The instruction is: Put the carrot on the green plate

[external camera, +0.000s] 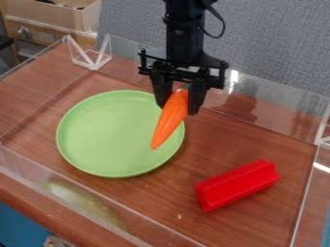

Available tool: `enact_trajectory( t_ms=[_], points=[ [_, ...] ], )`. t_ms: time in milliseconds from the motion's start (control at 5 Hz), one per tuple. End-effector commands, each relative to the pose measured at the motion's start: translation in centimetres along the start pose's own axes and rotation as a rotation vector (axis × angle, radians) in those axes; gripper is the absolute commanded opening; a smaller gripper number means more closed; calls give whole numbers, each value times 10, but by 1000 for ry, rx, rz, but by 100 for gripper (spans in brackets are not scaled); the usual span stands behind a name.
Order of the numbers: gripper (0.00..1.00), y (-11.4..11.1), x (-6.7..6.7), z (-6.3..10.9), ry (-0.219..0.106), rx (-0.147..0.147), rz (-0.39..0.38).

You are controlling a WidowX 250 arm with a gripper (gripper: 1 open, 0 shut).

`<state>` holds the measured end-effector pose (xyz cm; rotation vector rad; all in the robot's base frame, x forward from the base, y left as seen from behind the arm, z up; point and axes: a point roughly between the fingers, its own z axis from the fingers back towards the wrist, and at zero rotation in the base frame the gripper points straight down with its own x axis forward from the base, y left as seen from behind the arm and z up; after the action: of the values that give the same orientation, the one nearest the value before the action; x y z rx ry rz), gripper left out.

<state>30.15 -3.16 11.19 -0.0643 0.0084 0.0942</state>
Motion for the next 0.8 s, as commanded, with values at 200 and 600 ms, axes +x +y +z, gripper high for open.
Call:
enact_trajectory(
  t_ms=[200, 600],
  points=[
    [0, 27, -18, 4, -21, 33, 27],
    [0, 51, -24, -22, 11, 47, 62]
  ],
)
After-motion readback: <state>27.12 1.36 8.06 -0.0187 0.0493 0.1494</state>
